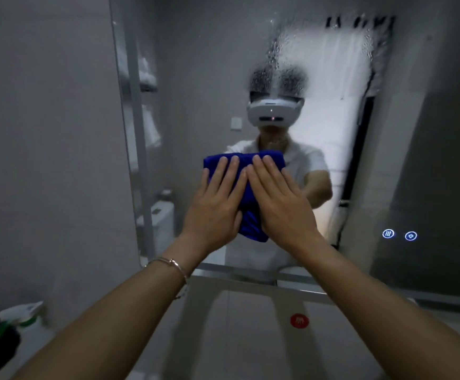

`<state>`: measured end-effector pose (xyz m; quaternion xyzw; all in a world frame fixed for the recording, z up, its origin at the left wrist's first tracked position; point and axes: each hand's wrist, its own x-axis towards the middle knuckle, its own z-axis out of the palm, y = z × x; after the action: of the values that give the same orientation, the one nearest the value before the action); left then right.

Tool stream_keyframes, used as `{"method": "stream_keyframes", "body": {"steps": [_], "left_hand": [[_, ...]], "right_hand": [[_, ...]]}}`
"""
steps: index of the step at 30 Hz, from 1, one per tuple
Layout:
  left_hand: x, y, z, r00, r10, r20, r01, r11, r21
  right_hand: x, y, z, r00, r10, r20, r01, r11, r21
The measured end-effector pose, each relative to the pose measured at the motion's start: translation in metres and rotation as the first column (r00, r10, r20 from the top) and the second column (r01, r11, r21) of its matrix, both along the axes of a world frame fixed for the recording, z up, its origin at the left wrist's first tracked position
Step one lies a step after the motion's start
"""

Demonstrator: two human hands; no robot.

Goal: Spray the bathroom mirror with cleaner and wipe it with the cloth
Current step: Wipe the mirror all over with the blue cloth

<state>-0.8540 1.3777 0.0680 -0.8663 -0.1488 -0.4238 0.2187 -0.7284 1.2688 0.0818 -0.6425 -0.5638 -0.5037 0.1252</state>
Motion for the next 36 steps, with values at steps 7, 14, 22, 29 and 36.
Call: {"method": "stream_keyframes", "body": {"steps": [7, 14, 22, 29, 36], "left_hand": [[0.035, -0.029, -0.047, 0.999, 0.031, -0.016, -0.032, 0.999, -0.030], [0.026, -0.021, -0.084, 0.997, 0.012, -0.078, -0.009, 0.999, 0.039], [0.020, 0.008, 0.066, 0.997, -0.054, 0.061, 0.046, 0.991, 0.123], [0.027, 0.002, -0.053, 0.997, -0.048, 0.052, 0.044, 0.996, 0.080], [0.046, -0.025, -0.092, 0.998, -0.053, -0.038, 0.056, 0.994, 0.098]], "right_hand": [[0.022, -0.028, -0.046, 0.995, -0.040, -0.086, 0.040, 0.999, 0.005], [0.011, -0.028, -0.077, 0.984, -0.104, -0.145, 0.091, 0.991, -0.097], [-0.005, 0.005, 0.061, 0.974, -0.011, -0.226, 0.029, 0.997, 0.078], [-0.012, 0.001, -0.064, 0.953, -0.043, -0.301, 0.078, 0.991, 0.108], [0.010, -0.033, -0.106, 0.946, -0.135, -0.295, 0.140, 0.990, -0.007]]}}
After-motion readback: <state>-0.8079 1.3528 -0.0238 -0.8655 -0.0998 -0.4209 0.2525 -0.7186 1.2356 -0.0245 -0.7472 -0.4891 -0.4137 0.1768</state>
